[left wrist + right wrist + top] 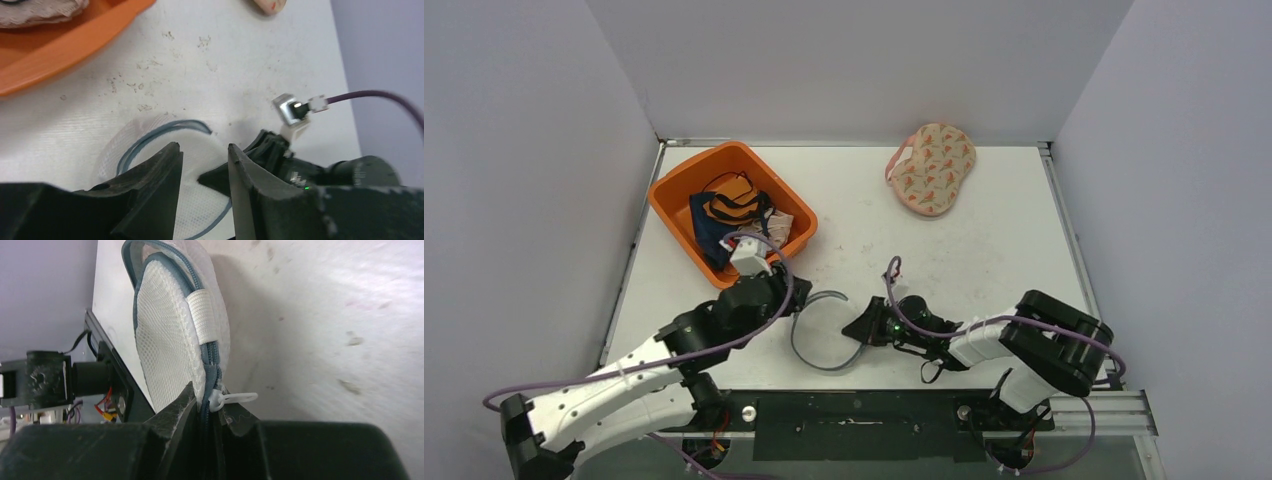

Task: Unzip the laundry bag and remove the bra
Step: Move the laundry bag to the center of the board.

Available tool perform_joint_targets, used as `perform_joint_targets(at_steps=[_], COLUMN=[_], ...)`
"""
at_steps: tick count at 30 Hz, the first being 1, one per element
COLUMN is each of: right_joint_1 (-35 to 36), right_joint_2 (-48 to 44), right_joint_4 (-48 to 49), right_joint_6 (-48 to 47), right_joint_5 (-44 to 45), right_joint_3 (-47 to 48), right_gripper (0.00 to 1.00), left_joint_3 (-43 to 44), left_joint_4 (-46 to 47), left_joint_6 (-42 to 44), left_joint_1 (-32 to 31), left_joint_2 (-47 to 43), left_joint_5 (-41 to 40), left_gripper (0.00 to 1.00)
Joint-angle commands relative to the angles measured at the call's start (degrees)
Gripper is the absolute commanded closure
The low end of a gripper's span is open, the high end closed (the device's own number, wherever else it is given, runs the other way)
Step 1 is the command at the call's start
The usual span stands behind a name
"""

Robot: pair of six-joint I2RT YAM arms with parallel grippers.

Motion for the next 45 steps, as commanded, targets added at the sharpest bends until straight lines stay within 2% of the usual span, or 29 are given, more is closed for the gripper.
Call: perform_joint_targets(at_steps=[1,6,8,11,15,27,33,35,39,45], right_joint_1=[5.14,7.58,8.99,11.8,14.28,21.73,23.37,23.68,23.73,24.27], right_joint_2=[6.25,19.36,23.59,28.05,32.16,39.97,41.71,41.23,39.05,34.3], right_joint_4=[5.01,12.81,12.8,7.62,3.79,0.88,-2.82,-3.38,-2.83,-3.38], right_joint_6=[2.3,8.02,9.21,8.86,9.13,14.99,14.02,13.44,13.54,11.03], right_joint_5=[0.91,0.44,1.49,3.1,5.02,16.83,18.55,18.79,19.33,20.15], right_joint_3=[5.33,14.99,19.51,26.9,32.93,41.79,47.21,47.11,43.6,38.81], right_gripper=[0.95,0.95,0.95,0.95,0.95,0.95,0.94,0.83,0.46,0.16], left_joint_3=[5.14,11.27,13.29,14.99,15.59,13.44,13.26,13.17,12.85,11.92], left_joint_4=[-14.17,-21.6,-24.06,-26.2,-27.41,-29.34,-30.95,-31.47,-31.88,-31.56], left_joint_6=[-2.43,-0.21,0.3,0.7,0.73,-2.28,-3.29,-3.45,-3.67,-3.7], left_joint_1=[-0.26,-0.14,-0.15,-0.08,-0.07,-0.11,-0.1,-0.13,-0.07,-0.1], left_joint_2=[-9.64,-13.83,-14.11,-15.29,-18.07,-21.84,-23.4,-23.98,-25.0,-24.87], left_joint_5=[-4.93,-9.79,-10.64,-11.33,-12.02,-15.22,-16.2,-16.54,-17.31,-17.46], left_gripper=[0.62,0.59,0.59,0.58,0.58,0.56,0.54,0.54,0.52,0.5])
